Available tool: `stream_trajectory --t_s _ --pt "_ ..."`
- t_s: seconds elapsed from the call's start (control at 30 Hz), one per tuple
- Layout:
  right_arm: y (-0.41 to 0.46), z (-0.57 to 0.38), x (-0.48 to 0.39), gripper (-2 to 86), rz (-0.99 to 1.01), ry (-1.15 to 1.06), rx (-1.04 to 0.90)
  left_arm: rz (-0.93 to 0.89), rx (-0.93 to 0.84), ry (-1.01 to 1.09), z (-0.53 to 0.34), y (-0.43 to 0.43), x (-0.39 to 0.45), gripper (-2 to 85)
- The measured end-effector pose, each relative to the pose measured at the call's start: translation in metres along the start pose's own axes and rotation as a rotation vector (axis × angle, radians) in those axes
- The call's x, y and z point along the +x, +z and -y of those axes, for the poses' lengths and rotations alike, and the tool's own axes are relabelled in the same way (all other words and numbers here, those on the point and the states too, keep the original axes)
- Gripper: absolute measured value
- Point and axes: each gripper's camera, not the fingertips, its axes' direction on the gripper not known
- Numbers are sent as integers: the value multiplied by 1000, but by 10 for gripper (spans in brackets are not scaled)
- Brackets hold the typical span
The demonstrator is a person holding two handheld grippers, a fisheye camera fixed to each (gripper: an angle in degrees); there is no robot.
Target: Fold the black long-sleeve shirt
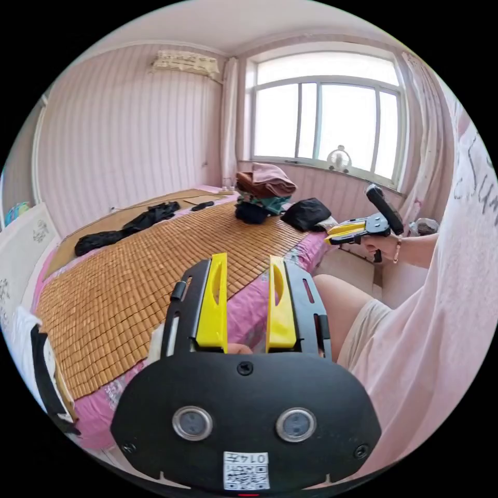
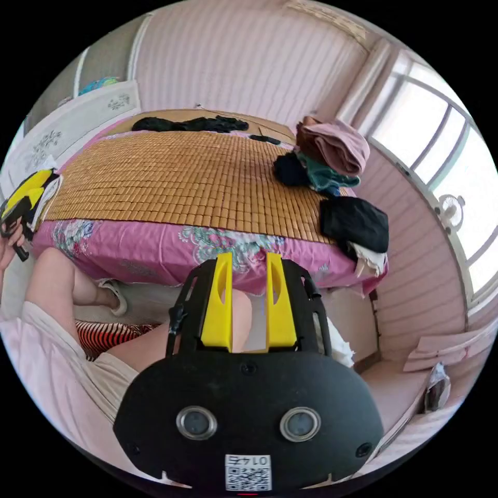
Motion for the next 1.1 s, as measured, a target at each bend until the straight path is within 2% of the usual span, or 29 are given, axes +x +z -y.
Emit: stream_trajectory --t_s 0.07,0.27,0.5,0.63,0.73,0.8,0.83,0.9,0.97,1.1 --pt "19 -21 42 105 -28 81 -18 -44 -31 20 16 35 17 123" --pt "67 -19 145 109 -93 205 32 -334 -135 4 73 179 46 101" --pt "137 27 259 116 -211 265 68 -481 -182 111 190 436 116 121" --pt "195 58 331 134 -275 272 -65 -515 -328 65 233 574 173 126" --pt "243 57 366 107 -202 308 -241 -520 -399 55 244 642 203 90" --pt "247 53 371 79 -208 280 -206 -483 -489 94 245 676 217 39" --pt "243 53 373 32 -202 280 -198 -467 -544 115 246 693 223 10" --pt "226 50 376 1 -172 289 -140 -459 -602 55 249 707 220 -1" --pt "192 36 370 -7 -141 262 -24 -526 -549 -20 251 698 206 -6" --pt "133 11 347 -9 44 235 132 -589 -394 65 246 631 181 -9"
